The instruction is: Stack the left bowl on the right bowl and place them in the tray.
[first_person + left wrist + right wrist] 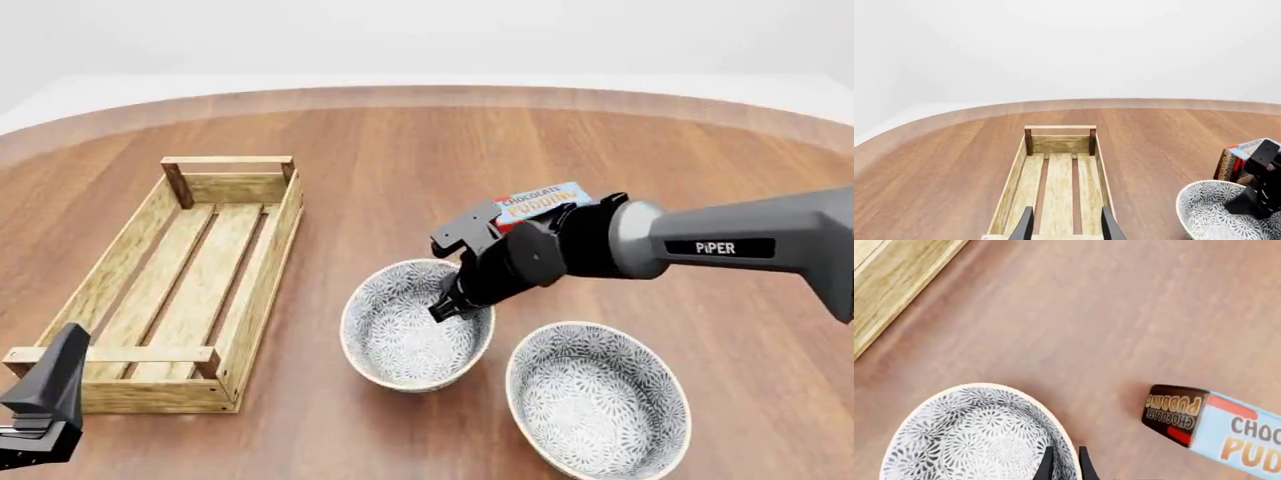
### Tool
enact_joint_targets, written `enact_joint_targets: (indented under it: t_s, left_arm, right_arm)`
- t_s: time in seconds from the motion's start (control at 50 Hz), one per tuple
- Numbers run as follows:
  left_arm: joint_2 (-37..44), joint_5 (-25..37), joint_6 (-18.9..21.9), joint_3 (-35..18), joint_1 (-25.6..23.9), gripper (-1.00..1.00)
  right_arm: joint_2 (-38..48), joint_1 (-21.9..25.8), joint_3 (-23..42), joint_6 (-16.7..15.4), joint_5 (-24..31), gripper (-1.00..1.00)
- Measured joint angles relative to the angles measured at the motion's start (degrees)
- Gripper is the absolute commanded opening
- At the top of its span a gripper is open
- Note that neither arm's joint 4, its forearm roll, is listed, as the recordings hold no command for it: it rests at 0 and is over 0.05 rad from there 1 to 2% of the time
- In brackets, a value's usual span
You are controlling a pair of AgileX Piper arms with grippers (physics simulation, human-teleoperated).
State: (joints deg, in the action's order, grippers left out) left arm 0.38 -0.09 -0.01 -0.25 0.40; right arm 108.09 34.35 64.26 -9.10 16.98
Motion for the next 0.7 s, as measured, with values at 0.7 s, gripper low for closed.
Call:
enact_joint_targets:
  t_s: [0.7]
  left_arm:
    - [-0.01, 0.0, 0.0, 0.0, 0.07, 1.0]
  right_arm:
    - [-19.51, -0.27, 3.23, -5.73, 6.78, -1.0]
